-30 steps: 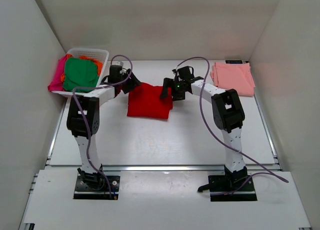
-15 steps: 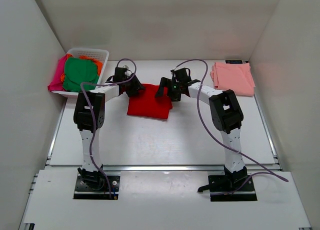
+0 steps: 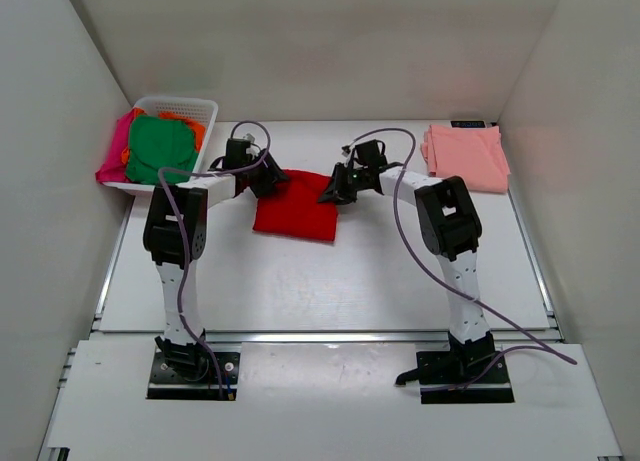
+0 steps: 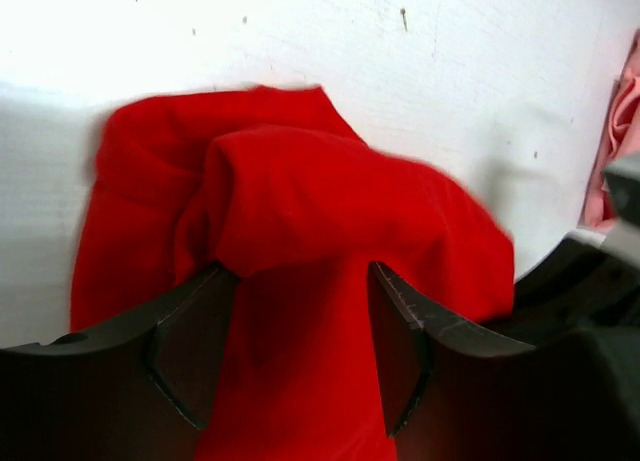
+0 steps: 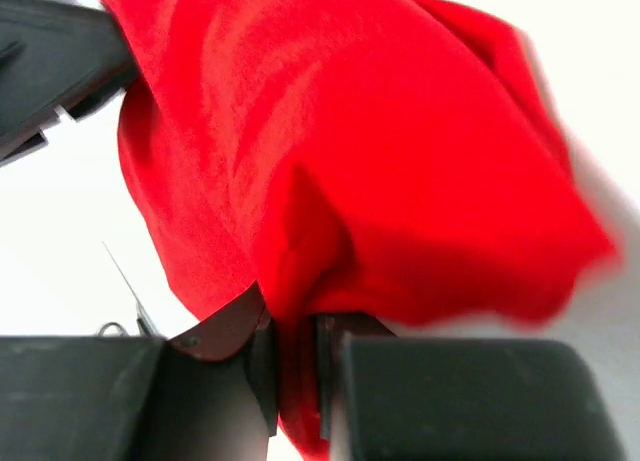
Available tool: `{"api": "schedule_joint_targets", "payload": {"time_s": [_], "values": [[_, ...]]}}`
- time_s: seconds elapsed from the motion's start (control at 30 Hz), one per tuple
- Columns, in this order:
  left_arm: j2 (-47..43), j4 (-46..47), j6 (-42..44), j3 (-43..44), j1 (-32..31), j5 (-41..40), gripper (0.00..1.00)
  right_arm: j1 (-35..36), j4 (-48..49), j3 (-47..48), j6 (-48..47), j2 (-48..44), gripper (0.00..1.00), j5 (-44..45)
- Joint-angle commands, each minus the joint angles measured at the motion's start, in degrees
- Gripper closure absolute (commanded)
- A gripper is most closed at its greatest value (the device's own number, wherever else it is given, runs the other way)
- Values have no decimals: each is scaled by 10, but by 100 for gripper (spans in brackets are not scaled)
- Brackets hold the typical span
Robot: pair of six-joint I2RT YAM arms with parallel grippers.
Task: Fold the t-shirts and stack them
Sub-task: Put the neatly folded tshirt into the corner of the board with the right arm
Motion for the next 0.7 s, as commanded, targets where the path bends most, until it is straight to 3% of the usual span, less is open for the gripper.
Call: {"api": "schedule_joint_targets", "payload": {"time_s": [0.0,0.13,0.23,0.43,0.67], "values": [[-37,-54,-3,-49,8,21,33,-40,-103,118,-116,13,100,-10],[-93,-33,-8,-84,16,32,33,-90,-324,323,-300,47,100,45],[-127,-27,-8,-98,15,36,33,-124,-395,384,-368,51,100,109],[-190,8,-22,-150,12,50,33,-162,-363,318,-479,-11,100,234],[-220,23,-27,-169,12,48,34,-205,-375,376,-533,-11,100,279]]}}
